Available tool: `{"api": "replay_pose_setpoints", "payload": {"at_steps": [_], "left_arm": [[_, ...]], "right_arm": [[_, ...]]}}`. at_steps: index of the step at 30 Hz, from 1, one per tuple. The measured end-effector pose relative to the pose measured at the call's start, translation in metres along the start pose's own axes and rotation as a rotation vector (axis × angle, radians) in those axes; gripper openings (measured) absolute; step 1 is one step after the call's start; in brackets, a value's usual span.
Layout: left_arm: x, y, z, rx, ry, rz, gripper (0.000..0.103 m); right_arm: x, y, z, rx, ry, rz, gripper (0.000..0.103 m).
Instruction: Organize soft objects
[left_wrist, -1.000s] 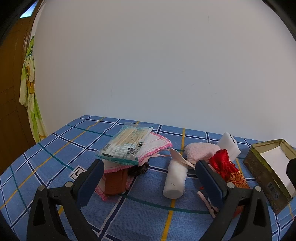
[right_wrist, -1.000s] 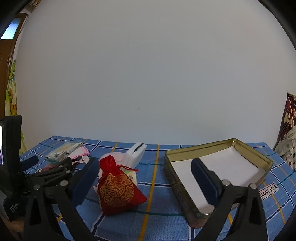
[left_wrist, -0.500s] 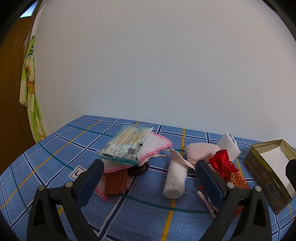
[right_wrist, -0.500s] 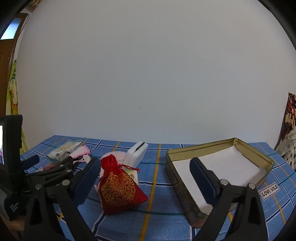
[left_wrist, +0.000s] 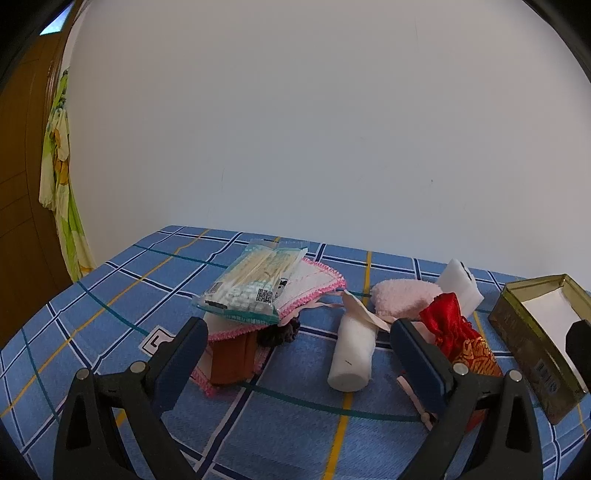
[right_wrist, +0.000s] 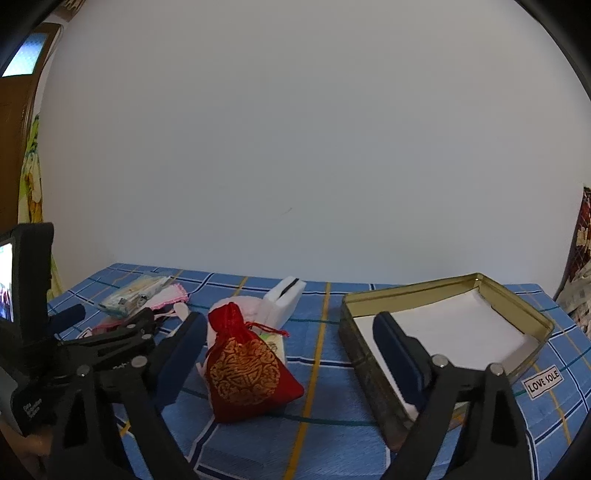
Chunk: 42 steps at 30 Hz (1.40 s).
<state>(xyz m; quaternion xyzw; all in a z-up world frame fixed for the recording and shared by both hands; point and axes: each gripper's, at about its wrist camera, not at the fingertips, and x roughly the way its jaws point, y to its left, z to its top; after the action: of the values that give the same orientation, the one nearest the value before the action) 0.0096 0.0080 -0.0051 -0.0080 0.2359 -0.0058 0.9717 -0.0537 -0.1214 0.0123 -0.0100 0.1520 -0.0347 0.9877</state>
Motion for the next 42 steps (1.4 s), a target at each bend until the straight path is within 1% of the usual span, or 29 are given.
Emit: {"api": "replay_pose_setpoints", "payload": {"at_steps": [4, 7, 10, 13, 14, 17, 18, 20, 22, 25, 26, 27, 28, 29, 33, 35, 37, 42], "left_arm": [[0.002, 0.002, 0.0, 0.017, 0.008, 0.022, 0.101], [0.002, 0.009, 0.003, 0.031, 0.002, 0.072, 0.101], [0.003, 0.021, 0.006, 0.018, -0.001, 0.119, 0.101], [0.004, 0.035, 0.01, -0.016, -0.005, 0.145, 0.101], [0.004, 0.039, 0.011, -0.03, -0.011, 0.148, 0.101], [0.004, 0.047, 0.013, -0.041, -0.02, 0.173, 0.101], [0.005, 0.049, 0.014, -0.041, -0.022, 0.179, 0.101], [0.006, 0.053, 0.014, -0.048, -0.021, 0.183, 0.101], [0.009, 0.06, 0.015, -0.066, -0.014, 0.173, 0.101], [0.011, 0.066, 0.015, -0.09, -0.004, 0.145, 0.101], [0.012, 0.068, 0.015, -0.097, 0.004, 0.137, 0.101], [0.014, 0.07, 0.014, -0.101, 0.017, 0.129, 0.101], [0.017, 0.071, 0.014, -0.105, 0.029, 0.123, 0.101], [0.018, 0.072, 0.013, -0.108, 0.034, 0.122, 0.101], [0.019, 0.073, 0.012, -0.119, 0.035, 0.118, 0.101], [0.019, 0.073, 0.012, -0.121, 0.031, 0.112, 0.101], [0.019, 0.072, 0.013, -0.125, 0.033, 0.084, 0.101], [0.027, 0.062, 0.022, -0.108, 0.052, 0.03, 0.101]], "right_arm": [[0.003, 0.002, -0.001, -0.004, 0.017, 0.019, 0.086], [0.006, 0.001, -0.001, 0.0, 0.029, 0.026, 0.086], [0.011, -0.001, -0.002, 0.01, 0.049, 0.039, 0.085], [0.021, -0.002, -0.004, 0.029, 0.095, 0.078, 0.079], [0.028, -0.001, -0.004, 0.036, 0.122, 0.094, 0.076], [0.044, 0.006, -0.004, 0.019, 0.18, 0.119, 0.072], [0.051, 0.01, -0.005, 0.007, 0.202, 0.123, 0.069], [0.06, 0.018, -0.006, -0.012, 0.241, 0.138, 0.069], [0.069, 0.026, -0.01, -0.038, 0.276, 0.15, 0.069], [0.082, 0.034, -0.015, -0.065, 0.335, 0.147, 0.067], [0.085, 0.035, -0.018, -0.072, 0.353, 0.149, 0.061], [0.088, 0.037, -0.02, -0.082, 0.373, 0.145, 0.049], [0.089, 0.037, -0.022, -0.09, 0.384, 0.139, 0.042], [0.089, 0.036, -0.022, -0.091, 0.385, 0.143, 0.033], [0.08, 0.025, -0.018, -0.022, 0.377, 0.213, 0.021], [0.072, 0.019, -0.014, 0.015, 0.35, 0.244, 0.019], [0.063, 0.016, -0.009, 0.03, 0.31, 0.259, 0.018], [0.032, 0.002, 0.005, 0.066, 0.173, 0.277, 0.018]]}}
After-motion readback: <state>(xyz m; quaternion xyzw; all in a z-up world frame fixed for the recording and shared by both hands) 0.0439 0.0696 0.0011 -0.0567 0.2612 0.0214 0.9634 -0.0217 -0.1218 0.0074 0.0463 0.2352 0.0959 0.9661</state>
